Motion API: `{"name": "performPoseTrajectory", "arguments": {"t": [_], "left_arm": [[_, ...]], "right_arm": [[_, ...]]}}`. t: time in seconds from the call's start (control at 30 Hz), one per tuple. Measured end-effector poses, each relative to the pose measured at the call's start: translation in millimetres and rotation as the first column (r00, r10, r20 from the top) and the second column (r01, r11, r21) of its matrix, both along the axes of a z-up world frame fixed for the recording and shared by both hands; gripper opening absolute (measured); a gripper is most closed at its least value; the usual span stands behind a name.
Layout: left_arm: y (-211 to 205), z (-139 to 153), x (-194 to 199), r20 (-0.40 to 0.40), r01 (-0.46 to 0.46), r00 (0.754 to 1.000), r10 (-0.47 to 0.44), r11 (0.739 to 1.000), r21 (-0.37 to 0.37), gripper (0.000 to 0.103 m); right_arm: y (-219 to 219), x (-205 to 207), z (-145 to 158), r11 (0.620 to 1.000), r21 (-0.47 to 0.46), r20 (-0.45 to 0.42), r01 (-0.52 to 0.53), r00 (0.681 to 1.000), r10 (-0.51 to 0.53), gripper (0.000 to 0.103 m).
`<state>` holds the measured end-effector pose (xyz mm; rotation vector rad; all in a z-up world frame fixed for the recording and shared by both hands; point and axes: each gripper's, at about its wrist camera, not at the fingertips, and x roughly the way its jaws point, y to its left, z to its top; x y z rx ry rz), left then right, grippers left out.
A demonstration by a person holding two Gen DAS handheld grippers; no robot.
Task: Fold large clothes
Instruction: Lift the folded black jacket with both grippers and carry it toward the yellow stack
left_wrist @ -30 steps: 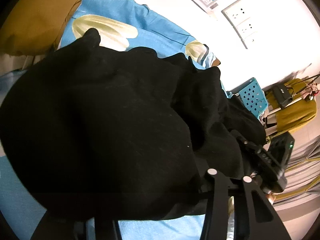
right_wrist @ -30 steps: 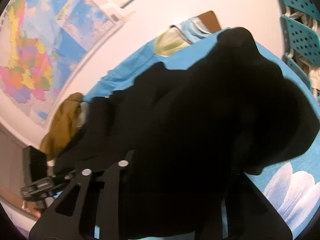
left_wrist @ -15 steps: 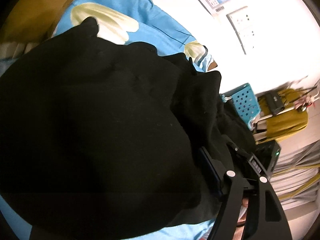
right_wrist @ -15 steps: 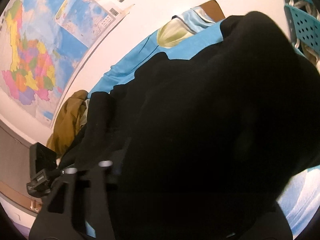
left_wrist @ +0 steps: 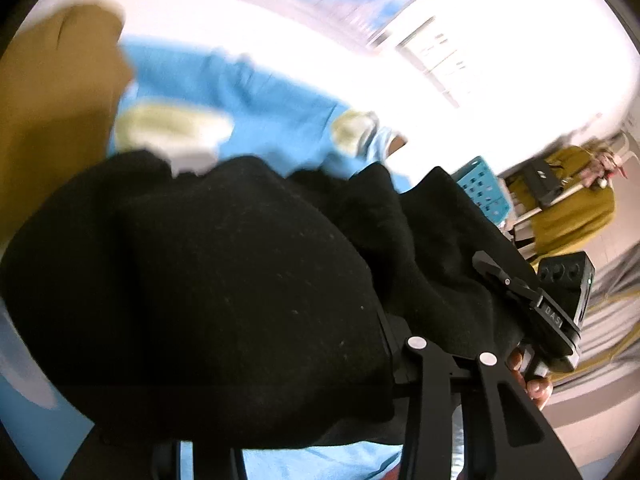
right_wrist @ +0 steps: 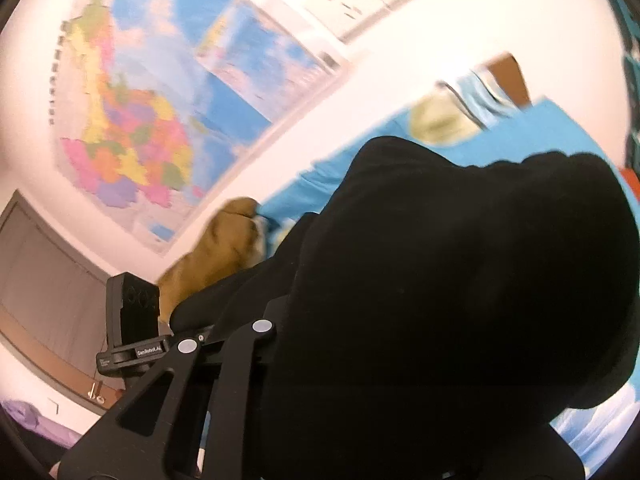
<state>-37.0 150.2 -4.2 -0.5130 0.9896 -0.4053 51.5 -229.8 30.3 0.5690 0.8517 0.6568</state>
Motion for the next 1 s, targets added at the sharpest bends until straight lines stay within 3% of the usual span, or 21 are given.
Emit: {"name": "performPoseTrajectory", "arguments": {"t": [0.17,0.4,0.6,0.7,0.8,0.87,0.93,1.0], "left_arm": [[16,67,0,0.129,0.002,0.992,-0.006,1.0,0.028,0.039],[80,149,-7,0.302,-0.095,0.951,0.067,0.992,0.077,0.039],[178,202,-3,0.398,-0.276,0.893,0.212,0.955,0.11,0.039],[240,223,-3,0.459,-0.385,0.837,0.297,0.916,0.109,0.039],[298,226,-14,0.519,-0.473,0.777,0.357,0.874,0.107,0.039],[336,208,-26,0.523,-0.522,0.75,0.404,0.847,0.095,0.039],[378,171,-35,0.483,-0.572,0.742,0.465,0.815,0.093,0.039],[411,113,-40,0.392,-0.621,0.748,0.536,0.773,0.128,0.04]], "right_arm": [[23,11,61,0.999,0.026,0.109,-0.04,0.993,0.037,0.017],[91,36,136,0.989,0.05,0.268,-0.139,0.956,0.12,0.017],[202,73,188,0.962,0.074,0.363,-0.263,0.906,0.219,0.017],[262,85,204,0.943,0.083,0.418,-0.321,0.87,0.259,0.017],[330,93,198,0.916,0.103,0.457,-0.388,0.836,0.303,0.017],[367,95,177,0.902,0.099,0.447,-0.42,0.829,0.337,0.017],[407,96,142,0.879,0.066,0.382,-0.472,0.826,0.414,0.017],[448,94,86,0.854,0.003,0.252,-0.521,0.827,0.503,0.017]]}}
